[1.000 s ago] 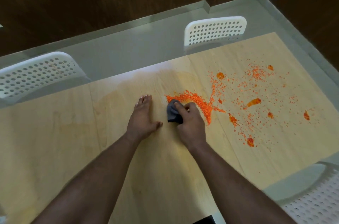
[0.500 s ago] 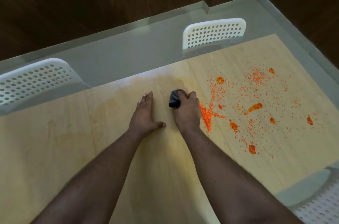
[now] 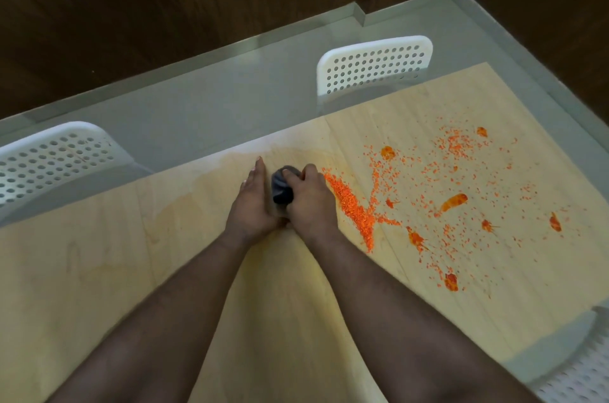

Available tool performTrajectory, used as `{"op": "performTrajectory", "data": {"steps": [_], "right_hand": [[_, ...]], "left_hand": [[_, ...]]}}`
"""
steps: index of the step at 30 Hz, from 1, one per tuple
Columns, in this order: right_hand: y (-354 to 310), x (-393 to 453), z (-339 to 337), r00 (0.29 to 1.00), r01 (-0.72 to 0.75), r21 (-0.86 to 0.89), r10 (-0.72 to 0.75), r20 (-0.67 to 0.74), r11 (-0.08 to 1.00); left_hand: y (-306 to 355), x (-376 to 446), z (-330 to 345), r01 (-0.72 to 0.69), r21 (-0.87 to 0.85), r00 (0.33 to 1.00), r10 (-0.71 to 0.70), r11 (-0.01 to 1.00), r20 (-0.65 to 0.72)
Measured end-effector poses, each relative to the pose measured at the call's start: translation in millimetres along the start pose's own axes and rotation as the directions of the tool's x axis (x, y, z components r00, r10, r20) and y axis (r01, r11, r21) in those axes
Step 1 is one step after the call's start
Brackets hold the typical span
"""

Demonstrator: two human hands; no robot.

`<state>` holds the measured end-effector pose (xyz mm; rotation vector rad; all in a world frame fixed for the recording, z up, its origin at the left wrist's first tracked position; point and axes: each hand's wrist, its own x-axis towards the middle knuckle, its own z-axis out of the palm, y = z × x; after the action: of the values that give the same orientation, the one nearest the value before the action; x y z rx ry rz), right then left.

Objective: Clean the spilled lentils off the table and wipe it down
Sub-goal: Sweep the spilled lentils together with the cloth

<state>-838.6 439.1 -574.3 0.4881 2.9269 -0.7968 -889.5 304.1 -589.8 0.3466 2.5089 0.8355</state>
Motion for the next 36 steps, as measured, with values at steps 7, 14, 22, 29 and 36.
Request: {"op": "performTrajectory", "data": {"steps": [7,14,22,29,36], "right_hand": [[44.4,24.6,-23.5,0.939,-0.309,0.052,0.313,-0.142,0.950],[42.6,21.0,-25.6,0.911,-0.306,0.174,0.341,-0.233,0.936],[-2.3,71.0,-13.2,0.999,0.000,0.047,0.002,-0.049,0.999],[26.2,92.1,-22.4,0.953,-0.232,0.108,0.248,-0.175,0.967],[62.0,70.9,-35.4,0.778,-0.478,0.312,0.561,-0.284,0.821]], "left_hand": [[10.0,16.2,2.9,0.015,0.002,1.000,-0.015,1.000,0.007],[27.6,37.5,-0.4,-0.011,0.019,1.000,0.012,1.000,-0.016],[25.6,46.9,1.1,-0.003,-0.063,0.999,0.000,0.998,-0.037],[16.7,50.6,2.3,0.016,-0.045,1.000,-0.017,0.999,-0.011],[19.6,45.5,5.8,0.011,0.012,1.000,-0.011,1.000,-0.015]]}}
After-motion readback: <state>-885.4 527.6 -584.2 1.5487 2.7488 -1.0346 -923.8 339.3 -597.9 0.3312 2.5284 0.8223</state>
